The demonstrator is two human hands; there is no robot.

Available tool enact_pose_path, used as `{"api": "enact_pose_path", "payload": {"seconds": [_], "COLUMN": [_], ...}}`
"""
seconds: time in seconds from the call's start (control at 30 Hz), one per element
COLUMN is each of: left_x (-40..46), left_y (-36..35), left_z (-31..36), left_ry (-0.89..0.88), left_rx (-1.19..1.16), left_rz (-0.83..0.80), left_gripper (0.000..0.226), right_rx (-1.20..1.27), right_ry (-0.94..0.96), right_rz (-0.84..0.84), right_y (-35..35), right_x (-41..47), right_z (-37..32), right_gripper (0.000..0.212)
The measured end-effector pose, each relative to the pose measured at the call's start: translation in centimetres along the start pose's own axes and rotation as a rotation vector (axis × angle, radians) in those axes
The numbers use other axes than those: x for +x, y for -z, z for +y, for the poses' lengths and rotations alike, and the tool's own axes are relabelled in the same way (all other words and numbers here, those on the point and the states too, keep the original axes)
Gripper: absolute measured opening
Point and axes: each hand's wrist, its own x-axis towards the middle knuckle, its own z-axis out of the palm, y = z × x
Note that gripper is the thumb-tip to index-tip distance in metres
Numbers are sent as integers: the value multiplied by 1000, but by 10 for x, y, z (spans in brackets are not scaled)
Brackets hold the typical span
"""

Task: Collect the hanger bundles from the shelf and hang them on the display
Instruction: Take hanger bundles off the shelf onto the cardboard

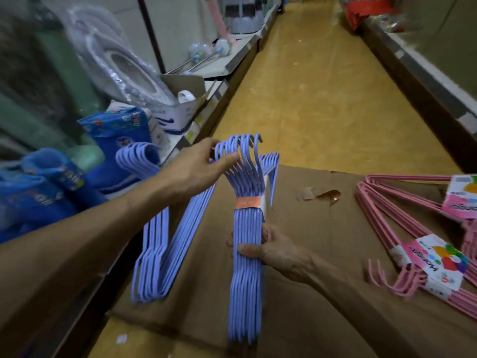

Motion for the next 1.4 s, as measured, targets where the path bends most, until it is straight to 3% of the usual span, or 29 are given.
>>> {"api": "enact_pose_path", "payload": {"seconds": [0.17,0.53,0.67,0.8,0.97,1.1,1.17,1.27,1.4], "left_x": [3,17,21,27,35,38,41,45,57], "left_y": [23,47,45,47,47,43,40,37,27], "left_z": [-26,-83,-100,-112,-114,-113,-109,-99,-85], "left_ry": [-36,130,176,224,246,179,109,-16,-146], "left_rx": [93,99,85,100,132,60,-13,-82,-125], "left_rz": [10,124,84,55,133,269,319,348,365], "left_gripper": [45,48,36,16,36,44,41,36,30], "right_rx": [-73,-140,-156,-175,-259,-406,-432,-467,-509], "right_ry": [32,-37,-54,-72,-96,-90,-89,-119,-115], "right_rz": [5,18,33,35,24,-52,-96,-116,0], "right_y": [-29,-95,-107,-114,-115,-107,-102,-93,-68], "right_x": [43,107,118,129,140,140,136,124,98], "right_z": [7,9,13,12,12,10,2,-10,-17], "right_gripper": [23,8,24,26,39,67,58,26,25]}}
